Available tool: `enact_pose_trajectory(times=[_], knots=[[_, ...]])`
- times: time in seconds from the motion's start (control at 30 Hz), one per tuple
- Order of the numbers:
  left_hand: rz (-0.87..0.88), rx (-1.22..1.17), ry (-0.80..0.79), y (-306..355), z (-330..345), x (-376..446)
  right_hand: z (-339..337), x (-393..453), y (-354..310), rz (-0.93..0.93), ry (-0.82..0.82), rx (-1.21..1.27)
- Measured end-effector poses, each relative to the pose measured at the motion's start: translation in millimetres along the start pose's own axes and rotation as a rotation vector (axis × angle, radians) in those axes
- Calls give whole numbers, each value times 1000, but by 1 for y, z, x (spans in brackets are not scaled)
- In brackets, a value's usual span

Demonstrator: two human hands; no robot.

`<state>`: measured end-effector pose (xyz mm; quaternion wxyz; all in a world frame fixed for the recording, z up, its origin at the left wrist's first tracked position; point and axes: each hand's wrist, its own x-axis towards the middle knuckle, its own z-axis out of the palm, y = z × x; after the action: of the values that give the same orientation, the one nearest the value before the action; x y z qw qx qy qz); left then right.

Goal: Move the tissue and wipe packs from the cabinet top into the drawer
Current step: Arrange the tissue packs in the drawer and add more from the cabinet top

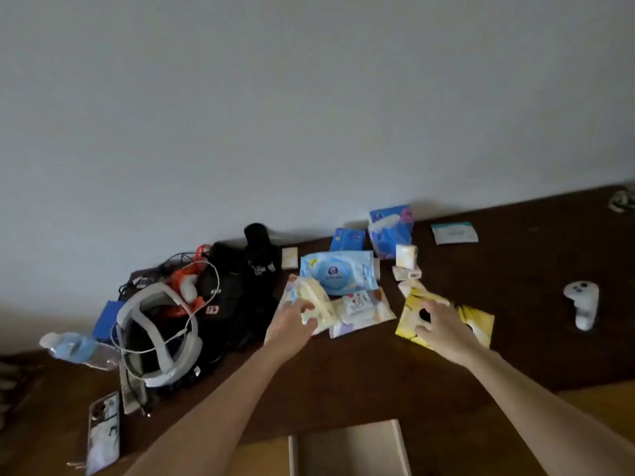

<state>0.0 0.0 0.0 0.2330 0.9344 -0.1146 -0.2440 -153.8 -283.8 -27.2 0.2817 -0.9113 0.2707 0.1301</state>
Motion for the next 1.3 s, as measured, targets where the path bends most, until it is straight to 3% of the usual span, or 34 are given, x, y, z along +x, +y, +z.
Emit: enact_pose_trajectory(times=[0.07,0.2,0.3,0.47,0.57,0.73,0.93,1.13,1.3], knots=[[-18,69,-27,7,21,34,15,21,6,42,-2,-134],[-240,-65,-83,1,76,92,65,41,29,194,-90,-261],[-442,-164,-31,-15,122,114,100,43,47,190,-5,-431],[-491,-166,222,-30,165,111,119,54,65,123,122,-456],[-436,-235,258,-35,162,94,121,54,66,109,145,-471],[-338,-287,218,-45,138,20,104,34,56,81,148,-486],[-263,-354,79,-88,157,-105,160,-88,44,-16,121,-327],[-341,-351,-130,-174,218,-185,249,-179,50,-121,-113,-315],[-445,-319,-250,-251,273,-196,338,-184,65,-104,-319,-342]])
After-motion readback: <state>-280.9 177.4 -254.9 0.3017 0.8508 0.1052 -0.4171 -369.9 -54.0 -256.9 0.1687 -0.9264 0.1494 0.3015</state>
